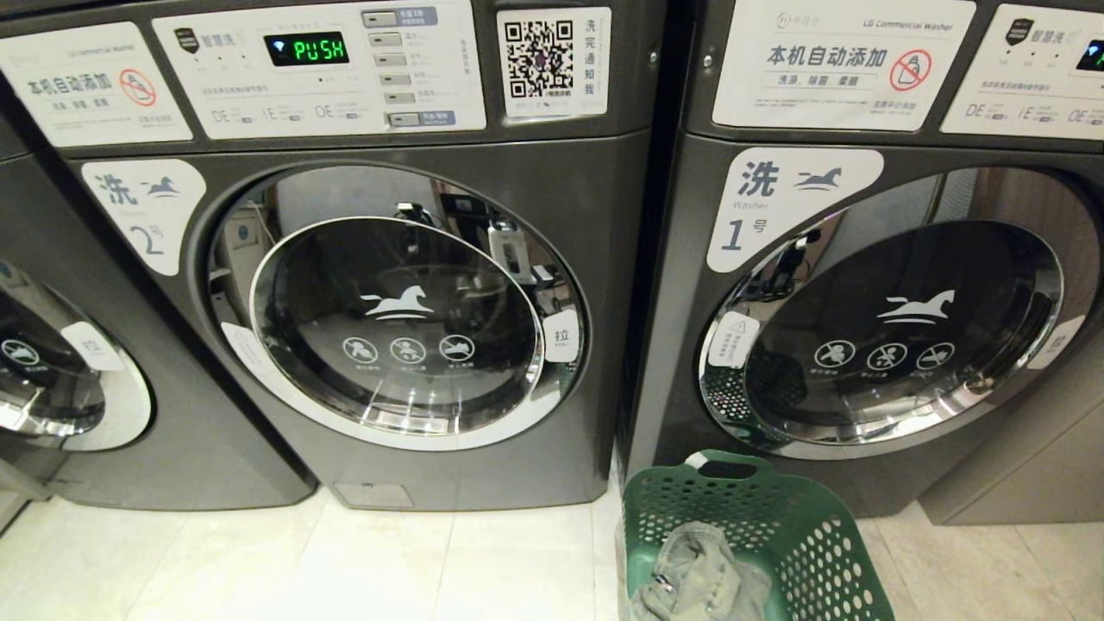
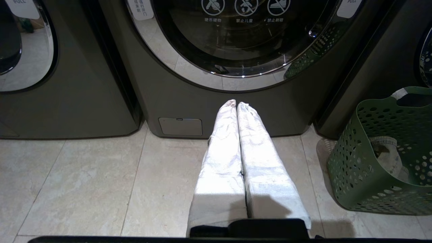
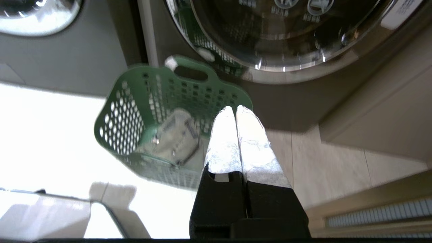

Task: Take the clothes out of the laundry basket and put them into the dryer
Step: Open the dryer

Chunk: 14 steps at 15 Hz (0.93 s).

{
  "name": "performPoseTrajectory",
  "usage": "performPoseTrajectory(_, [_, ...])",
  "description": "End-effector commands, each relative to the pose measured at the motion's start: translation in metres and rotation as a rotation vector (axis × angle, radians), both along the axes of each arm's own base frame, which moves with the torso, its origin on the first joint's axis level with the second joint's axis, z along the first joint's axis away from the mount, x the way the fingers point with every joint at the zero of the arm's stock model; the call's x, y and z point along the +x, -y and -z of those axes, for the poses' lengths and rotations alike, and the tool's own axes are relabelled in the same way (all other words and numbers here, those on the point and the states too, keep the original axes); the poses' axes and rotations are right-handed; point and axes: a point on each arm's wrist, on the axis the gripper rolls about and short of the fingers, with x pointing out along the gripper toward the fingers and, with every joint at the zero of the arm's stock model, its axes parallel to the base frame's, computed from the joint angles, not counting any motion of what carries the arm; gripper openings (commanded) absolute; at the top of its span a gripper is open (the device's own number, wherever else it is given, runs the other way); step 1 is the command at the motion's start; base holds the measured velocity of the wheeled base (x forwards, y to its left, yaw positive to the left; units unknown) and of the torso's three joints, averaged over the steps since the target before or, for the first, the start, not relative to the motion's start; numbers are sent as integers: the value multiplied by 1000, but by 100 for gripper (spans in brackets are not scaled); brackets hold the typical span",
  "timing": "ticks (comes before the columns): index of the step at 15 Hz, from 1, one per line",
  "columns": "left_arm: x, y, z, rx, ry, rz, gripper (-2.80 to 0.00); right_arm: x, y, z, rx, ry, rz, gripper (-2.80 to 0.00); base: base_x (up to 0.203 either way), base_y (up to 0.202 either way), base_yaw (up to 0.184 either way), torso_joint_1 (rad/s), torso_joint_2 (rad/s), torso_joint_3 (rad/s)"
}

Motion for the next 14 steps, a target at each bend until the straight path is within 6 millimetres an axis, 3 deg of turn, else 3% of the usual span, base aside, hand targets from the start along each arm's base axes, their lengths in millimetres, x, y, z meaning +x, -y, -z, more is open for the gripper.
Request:
performPoseTrajectory(1, [0,0,0,1,1,-1,-280,19,0,-21,-2,-130,0,-280,0,0,0,2,-2,-188])
performPoseTrajectory(5, [0,0,0,3,-1,0,-280,76,-2,-44,90,-385,-49,-280,0,0,0,5,2,-197])
performPoseTrajectory(8, [0,0,0,3,1,0,-280,118,-4,-33,183,-585,-89,-280,0,0,0,7,2,-193])
performPoseTrajectory(11, [0,0,0,1,-1,0,-280,143,-5,-15,241,-747,-97,-280,0,0,0,3,3,-195])
performPoseTrajectory(14, [0,0,0,3,-1,0,-280,167,-6,-3,274,-751,-111,-280,0,0,0,2,10,-193])
